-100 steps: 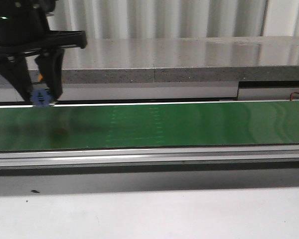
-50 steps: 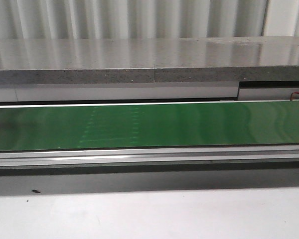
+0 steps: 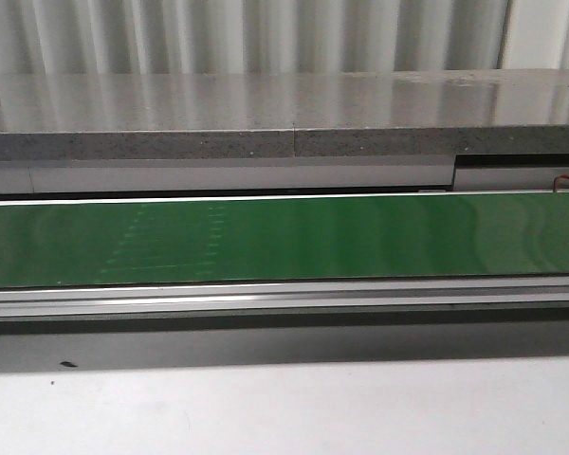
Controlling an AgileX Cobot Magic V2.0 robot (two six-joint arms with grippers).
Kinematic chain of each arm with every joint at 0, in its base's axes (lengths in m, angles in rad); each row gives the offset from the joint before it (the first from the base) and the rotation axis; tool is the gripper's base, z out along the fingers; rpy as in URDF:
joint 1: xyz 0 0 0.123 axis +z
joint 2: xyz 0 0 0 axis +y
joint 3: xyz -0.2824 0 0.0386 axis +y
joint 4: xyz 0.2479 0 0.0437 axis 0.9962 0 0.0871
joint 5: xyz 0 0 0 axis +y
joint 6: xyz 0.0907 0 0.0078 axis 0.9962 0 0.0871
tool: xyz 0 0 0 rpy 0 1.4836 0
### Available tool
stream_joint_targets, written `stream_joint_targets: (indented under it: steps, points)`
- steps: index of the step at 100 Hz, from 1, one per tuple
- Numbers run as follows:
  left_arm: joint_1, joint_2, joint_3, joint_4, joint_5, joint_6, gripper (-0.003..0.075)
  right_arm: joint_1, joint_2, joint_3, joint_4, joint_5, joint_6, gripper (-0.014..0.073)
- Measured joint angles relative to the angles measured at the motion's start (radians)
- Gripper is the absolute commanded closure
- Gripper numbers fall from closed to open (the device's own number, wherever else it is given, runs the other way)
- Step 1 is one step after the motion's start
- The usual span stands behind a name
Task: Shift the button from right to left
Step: 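Lift the button off the belt with the left gripper, then lower the button into the blue tray and open the left gripper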
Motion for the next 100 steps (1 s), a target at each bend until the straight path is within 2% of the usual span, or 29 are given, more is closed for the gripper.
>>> stream_joint_targets:
  steps: [35,63,91,100]
  points:
    - [0.131,0.000,0.050,-0.024,-0.054,0.243,0.0587,0.000,0.000,0.000,0.000,0.000,0.000,0.0662]
    - [0.183,0.057,0.125,-0.024,-0.176,0.260,0.0587,0.000,0.000,0.000,0.000,0.000,0.000,0.0662]
    - [0.183,0.173,0.125,-0.018,-0.210,0.264,0.0584,0.000,0.000,0.000,0.000,0.000,0.000,0.0662]
    - [0.183,0.192,0.125,-0.009,-0.213,0.265,0.0550,0.000,0.000,0.000,0.000,0.000,0.000,0.0662]
